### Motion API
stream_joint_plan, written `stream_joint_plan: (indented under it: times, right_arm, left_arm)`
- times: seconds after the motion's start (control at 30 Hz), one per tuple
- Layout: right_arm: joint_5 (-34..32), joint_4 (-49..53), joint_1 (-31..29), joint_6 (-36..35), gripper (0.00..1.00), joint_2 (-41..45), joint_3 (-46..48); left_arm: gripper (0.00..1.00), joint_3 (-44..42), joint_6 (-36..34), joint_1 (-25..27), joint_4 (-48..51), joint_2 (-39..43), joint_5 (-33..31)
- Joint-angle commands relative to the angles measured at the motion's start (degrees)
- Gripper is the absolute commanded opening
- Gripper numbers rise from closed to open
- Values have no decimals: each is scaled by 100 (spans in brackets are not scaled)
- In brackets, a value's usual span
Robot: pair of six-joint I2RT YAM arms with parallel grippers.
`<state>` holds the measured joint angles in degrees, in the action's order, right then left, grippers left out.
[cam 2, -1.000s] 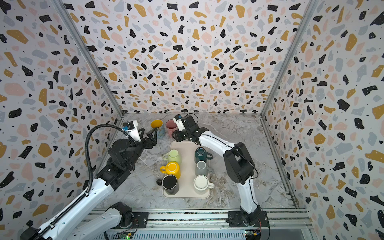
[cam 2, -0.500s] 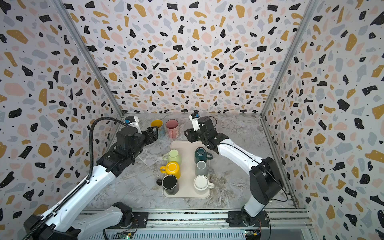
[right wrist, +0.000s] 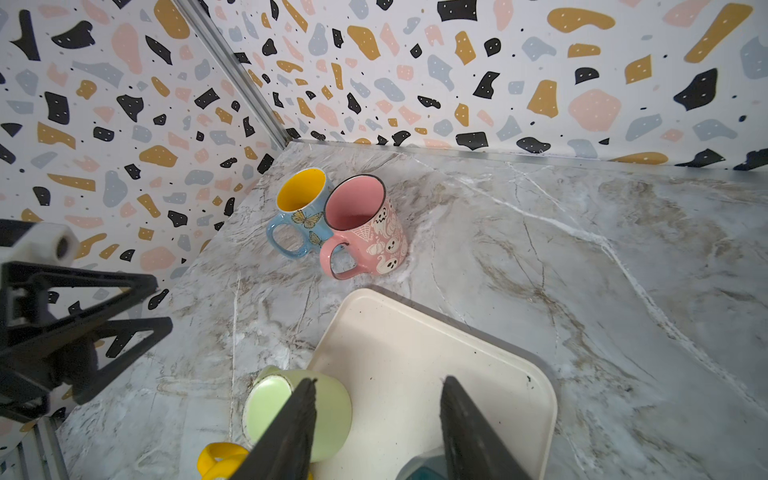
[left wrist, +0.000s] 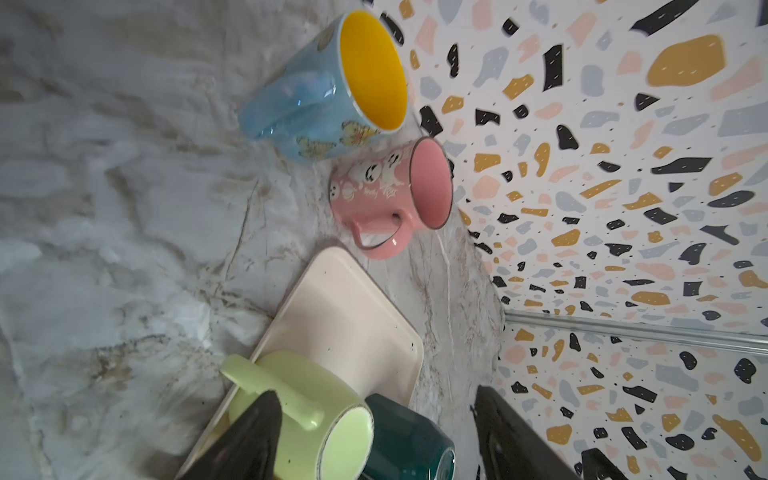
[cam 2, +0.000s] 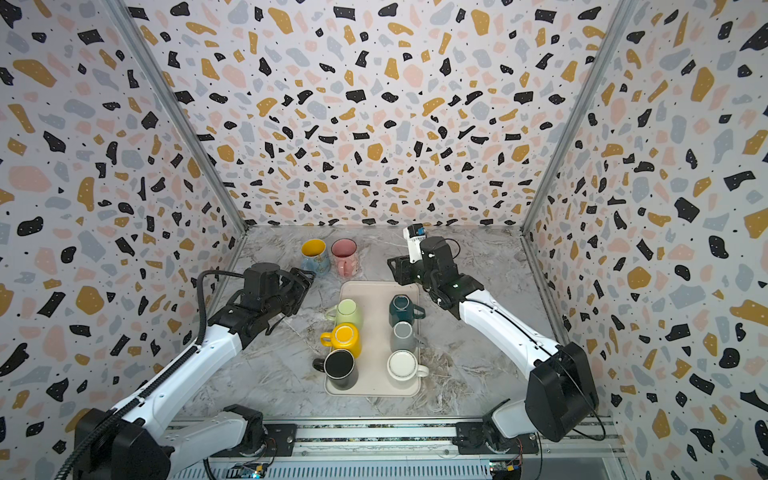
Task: Turn the mug right side up
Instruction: 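Grasp the upside-down light green mug's handle on the tray with the left gripper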
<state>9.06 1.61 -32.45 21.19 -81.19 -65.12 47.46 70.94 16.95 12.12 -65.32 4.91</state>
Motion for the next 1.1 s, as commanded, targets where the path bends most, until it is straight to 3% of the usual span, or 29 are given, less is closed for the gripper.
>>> stream_joint_plan:
  times: [0.0,0.3,0.67,1.07]
  right_arm:
    - [-104,-51,62,72,50,178,41]
    - [-78,-64,177,88,51,119,69]
    - [7,-117,273,114,51,-20,28]
    - [150,-164,382,114,51,-265,-72]
  left_arm:
    - [74,-53,802,-53,-240,-234,759]
    - [74,-271,1496,-67,-86,-946,1481]
    - [66,-1163,2950,-69,-1446,-1292,1943]
    - [64,-1038,3042,-69,-1654,-1698,1804]
